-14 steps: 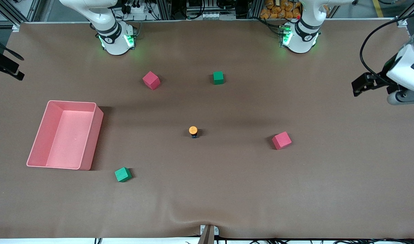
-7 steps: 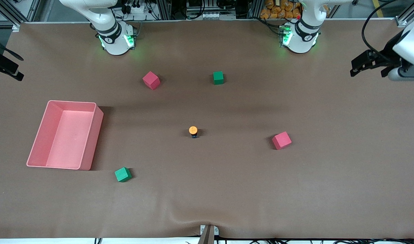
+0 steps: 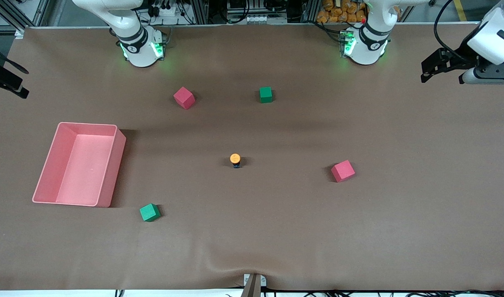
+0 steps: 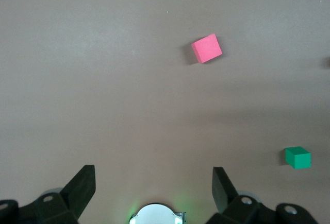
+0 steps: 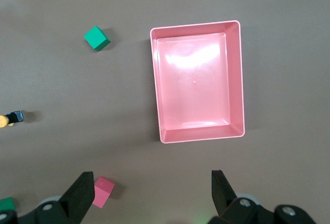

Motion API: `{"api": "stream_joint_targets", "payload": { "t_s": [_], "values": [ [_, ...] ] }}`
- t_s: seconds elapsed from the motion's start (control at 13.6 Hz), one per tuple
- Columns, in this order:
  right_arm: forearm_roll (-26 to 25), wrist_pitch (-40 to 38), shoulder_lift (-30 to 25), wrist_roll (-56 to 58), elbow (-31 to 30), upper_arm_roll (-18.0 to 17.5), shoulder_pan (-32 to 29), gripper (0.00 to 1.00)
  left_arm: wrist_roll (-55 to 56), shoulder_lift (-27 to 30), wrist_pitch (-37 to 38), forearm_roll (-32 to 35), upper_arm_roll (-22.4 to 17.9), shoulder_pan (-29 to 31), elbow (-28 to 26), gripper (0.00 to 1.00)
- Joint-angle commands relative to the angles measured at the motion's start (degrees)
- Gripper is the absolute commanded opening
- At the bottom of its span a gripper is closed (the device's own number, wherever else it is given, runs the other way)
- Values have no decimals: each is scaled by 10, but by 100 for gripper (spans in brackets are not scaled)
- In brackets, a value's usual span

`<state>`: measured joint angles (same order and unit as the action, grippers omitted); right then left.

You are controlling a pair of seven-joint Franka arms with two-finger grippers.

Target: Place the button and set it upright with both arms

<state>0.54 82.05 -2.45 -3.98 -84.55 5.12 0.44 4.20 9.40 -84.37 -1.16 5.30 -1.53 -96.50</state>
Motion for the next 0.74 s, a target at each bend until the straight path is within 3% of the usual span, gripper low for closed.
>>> {"api": "stream_joint_targets", "payload": {
  "t_s": [0.0,0.66],
  "values": [
    [1,1,1,-5,3,-7,-17,100,-15,16,-6,11,-4,3,-11,100],
    [1,48,1,-5,-21,-7,-18,100,-10,9,-4,17,-16,6,10,100]
  ]
}}
